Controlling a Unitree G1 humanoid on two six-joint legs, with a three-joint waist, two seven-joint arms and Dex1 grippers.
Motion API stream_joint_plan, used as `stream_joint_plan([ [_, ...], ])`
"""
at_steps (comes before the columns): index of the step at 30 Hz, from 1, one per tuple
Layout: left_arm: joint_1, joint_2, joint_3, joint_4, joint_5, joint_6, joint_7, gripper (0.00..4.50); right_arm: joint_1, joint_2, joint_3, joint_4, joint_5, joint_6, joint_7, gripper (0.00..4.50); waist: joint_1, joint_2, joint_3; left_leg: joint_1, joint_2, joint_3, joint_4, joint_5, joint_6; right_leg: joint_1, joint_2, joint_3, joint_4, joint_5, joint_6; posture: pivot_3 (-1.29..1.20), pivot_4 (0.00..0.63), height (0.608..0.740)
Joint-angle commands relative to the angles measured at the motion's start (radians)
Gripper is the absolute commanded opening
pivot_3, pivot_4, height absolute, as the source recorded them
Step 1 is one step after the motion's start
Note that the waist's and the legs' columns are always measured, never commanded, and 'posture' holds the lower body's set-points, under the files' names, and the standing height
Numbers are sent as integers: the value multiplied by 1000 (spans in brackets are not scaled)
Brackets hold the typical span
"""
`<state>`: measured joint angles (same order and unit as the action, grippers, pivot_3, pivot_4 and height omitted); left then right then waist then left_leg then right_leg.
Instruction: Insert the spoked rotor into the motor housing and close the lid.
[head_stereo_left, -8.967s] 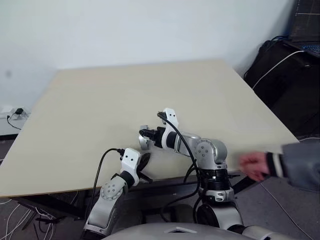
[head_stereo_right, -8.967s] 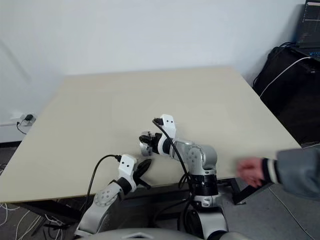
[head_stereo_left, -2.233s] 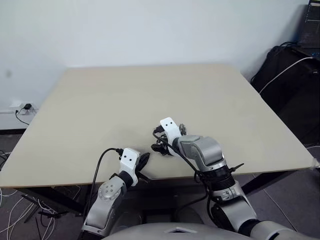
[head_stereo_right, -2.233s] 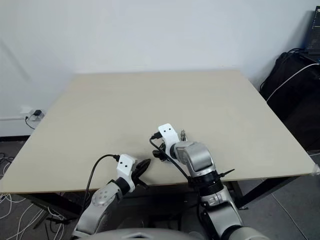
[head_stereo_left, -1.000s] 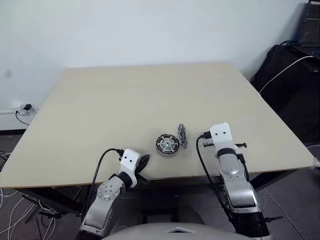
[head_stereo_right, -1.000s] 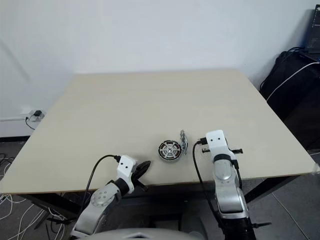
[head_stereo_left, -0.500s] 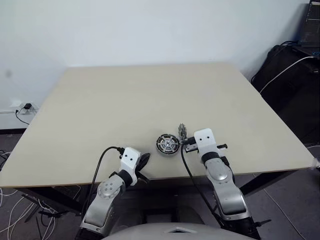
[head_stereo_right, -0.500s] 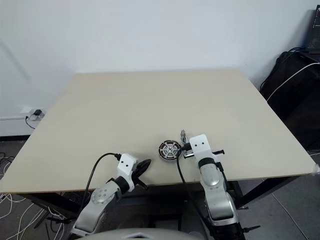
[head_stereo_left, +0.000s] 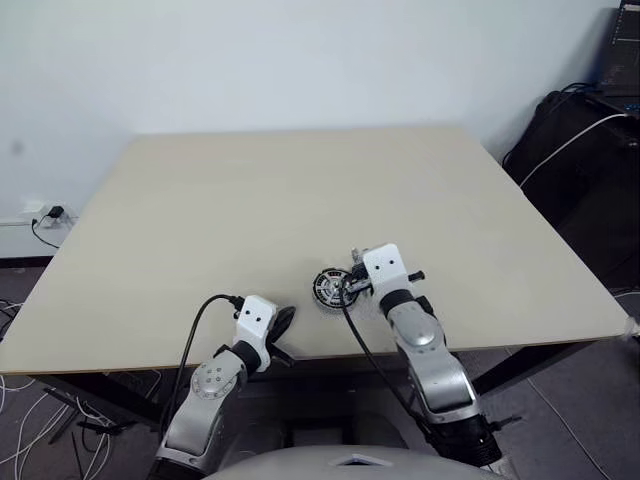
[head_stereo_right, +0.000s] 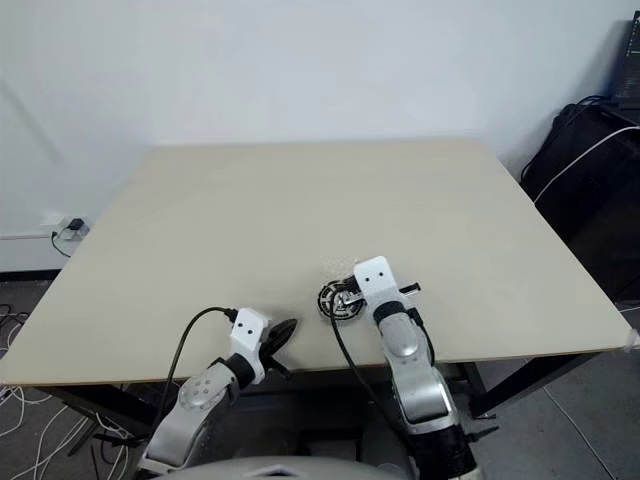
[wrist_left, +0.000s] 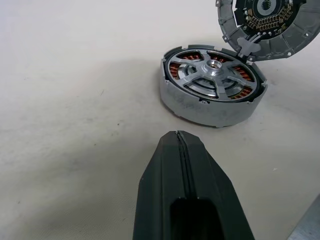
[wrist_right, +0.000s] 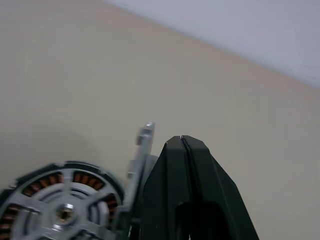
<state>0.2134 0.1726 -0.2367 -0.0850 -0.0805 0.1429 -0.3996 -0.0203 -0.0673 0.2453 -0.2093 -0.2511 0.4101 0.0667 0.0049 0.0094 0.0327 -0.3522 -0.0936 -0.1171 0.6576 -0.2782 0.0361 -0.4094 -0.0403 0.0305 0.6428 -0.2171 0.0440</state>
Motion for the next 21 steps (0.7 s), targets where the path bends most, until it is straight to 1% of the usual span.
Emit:
stream_joint_plan([
  [1, -2, 10, 8, -59, 3, -11, 4, 0, -35, 21, 21, 36, 6, -35, -1, 32, 0, 0, 0, 0, 0, 0, 0, 0, 0, 0, 0, 0, 0, 0, 0, 0, 0, 740],
  [10, 9, 18, 12, -74, 2, -7, 13, 0, -87, 62, 50, 195, 6, -88, -8, 32, -2, 0, 0, 1, 0, 0, 0, 0, 0, 0, 0, 0, 0, 0, 0, 0, 0, 740],
  [13, 9, 19, 13, -76, 2, -5, 14, 0, -92, 68, 50, 226, 12, -94, -7, 32, -2, 0, 0, 1, 0, 0, 0, 0, 0, 0, 0, 0, 0, 0, 0, 0, 0, 740],
  [21, 9, 19, 14, -82, 2, 0, 16, 0, -103, 97, 38, 391, 37, -115, -7, 32, -4, 0, 0, 3, 0, 0, -1, 0, -1, 2, 1, 0, 0, 0, 0, 0, 0, 740],
])
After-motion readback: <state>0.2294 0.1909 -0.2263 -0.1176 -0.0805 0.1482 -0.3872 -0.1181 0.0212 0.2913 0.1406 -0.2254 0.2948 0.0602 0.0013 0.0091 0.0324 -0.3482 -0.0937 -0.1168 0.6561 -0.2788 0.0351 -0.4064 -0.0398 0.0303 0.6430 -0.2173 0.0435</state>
